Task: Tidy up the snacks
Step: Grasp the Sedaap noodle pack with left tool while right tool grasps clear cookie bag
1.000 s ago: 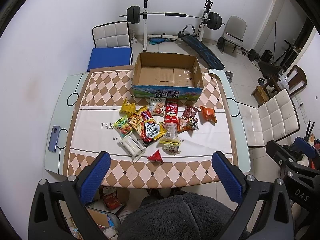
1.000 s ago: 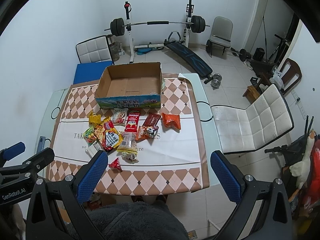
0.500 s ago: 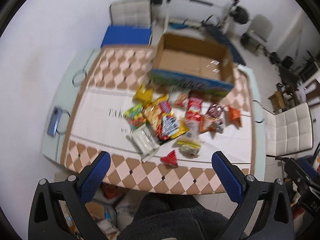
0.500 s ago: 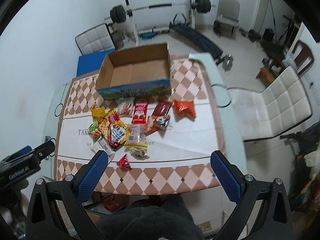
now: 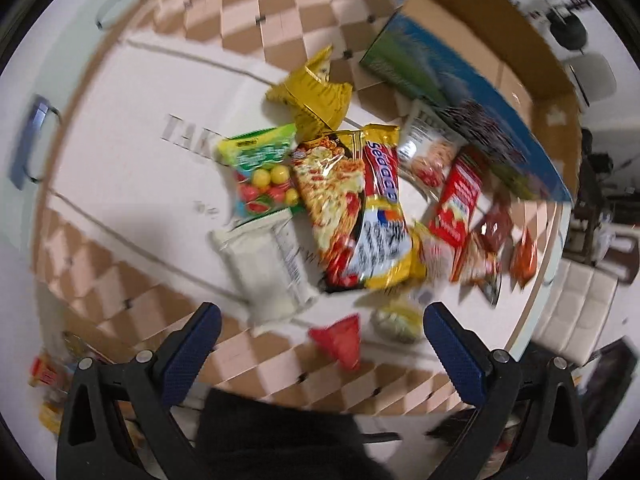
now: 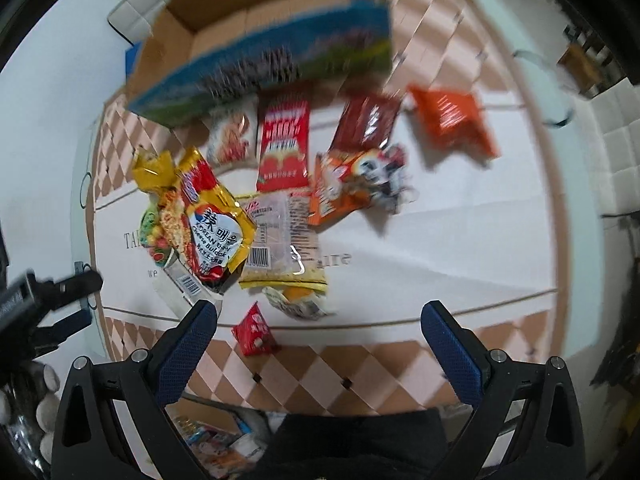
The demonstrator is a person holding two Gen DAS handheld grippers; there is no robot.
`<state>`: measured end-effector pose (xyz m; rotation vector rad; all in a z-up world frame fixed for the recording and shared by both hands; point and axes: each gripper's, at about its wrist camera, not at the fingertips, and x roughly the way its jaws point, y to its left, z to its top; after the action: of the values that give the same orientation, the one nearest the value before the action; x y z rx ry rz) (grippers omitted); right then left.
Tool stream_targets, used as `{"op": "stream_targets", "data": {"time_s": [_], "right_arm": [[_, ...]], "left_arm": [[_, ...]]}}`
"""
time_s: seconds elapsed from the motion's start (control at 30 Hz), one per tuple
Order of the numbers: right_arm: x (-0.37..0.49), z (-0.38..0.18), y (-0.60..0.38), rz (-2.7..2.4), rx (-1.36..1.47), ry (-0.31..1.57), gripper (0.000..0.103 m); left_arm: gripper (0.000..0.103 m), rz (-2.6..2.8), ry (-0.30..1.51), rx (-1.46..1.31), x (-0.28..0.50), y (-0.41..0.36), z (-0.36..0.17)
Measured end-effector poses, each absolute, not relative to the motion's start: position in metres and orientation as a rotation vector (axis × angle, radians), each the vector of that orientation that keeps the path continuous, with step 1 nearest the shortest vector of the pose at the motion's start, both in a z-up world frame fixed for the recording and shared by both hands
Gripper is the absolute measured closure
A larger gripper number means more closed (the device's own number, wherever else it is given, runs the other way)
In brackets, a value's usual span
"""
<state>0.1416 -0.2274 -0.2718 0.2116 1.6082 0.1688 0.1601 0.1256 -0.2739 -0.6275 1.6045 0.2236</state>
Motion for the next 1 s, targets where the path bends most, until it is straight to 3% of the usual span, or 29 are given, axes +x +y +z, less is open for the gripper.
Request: {"op": "stream_targets", "data": {"time_s": [0.3,0.5,0.57,0.67,0.77,1.0], "right_arm": [[0.164,-0.354,-0.203,0.161,0.365,1.701,0.004],[0.167,-0.386,-0.196,0.159,0.482,1.749,0.006],[0.167,-0.395,-0.192,0.162,0.501,1.765,0.013],[0.167,-0.408,-0.186,0.164,0.522,1.791,0.024],[0.166,-0.413,-0.180,0.162,0.485,1.790,0.034],[0.145,-0.410,-0.180,0.142,0.352,1.787,0.046]], "left_arm": [[0.000,0.196,1.715,-0.803,0.219,0.117,-0.364],[0.000,0.225,1.755,-0.737,0.236,0.100,-0.390],[0.001,0.231,1.757,-0.682,0.238,0.093,-0.392],[0.013,0.209,1.747,-0.531,0.237,0.081,-0.390],[0.014,0.164,1.724,-0.384,0.233,0.066,-0.384],[0.014,0.055,1.691,0.030,0.209,0.034,-0.374]]}}
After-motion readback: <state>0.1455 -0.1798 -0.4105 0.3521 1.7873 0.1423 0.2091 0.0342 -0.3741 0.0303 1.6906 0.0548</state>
